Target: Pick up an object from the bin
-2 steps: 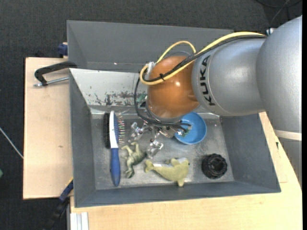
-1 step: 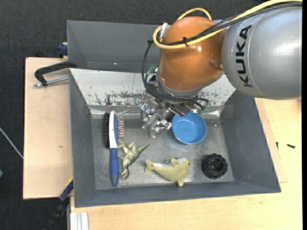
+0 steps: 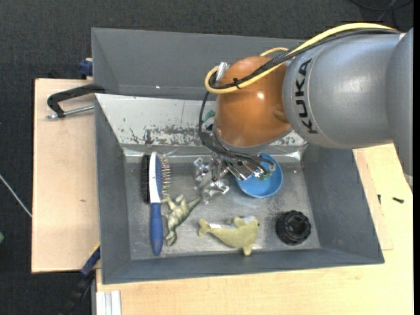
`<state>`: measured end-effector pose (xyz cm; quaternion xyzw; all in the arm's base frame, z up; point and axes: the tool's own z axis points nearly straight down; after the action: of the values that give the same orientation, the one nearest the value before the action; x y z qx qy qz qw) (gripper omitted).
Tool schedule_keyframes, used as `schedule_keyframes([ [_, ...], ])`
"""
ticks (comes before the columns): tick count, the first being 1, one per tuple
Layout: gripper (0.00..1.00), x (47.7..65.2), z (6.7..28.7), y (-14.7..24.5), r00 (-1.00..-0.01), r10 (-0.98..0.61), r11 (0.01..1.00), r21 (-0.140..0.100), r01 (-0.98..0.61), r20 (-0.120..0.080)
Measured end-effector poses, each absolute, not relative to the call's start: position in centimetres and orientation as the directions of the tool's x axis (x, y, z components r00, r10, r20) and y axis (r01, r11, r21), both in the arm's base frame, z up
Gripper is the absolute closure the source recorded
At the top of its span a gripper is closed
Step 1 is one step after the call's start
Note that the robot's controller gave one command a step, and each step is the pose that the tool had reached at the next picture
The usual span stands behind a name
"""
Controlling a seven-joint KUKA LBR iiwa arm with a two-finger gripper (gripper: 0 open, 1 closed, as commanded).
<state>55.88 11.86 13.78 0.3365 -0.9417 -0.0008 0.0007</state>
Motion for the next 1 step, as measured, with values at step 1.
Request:
schedule_keyframes([
  [1,1.00,55.77,14.24,12.74,-0.776,-0.631,0.776,0.000,-0.631,-0.005],
])
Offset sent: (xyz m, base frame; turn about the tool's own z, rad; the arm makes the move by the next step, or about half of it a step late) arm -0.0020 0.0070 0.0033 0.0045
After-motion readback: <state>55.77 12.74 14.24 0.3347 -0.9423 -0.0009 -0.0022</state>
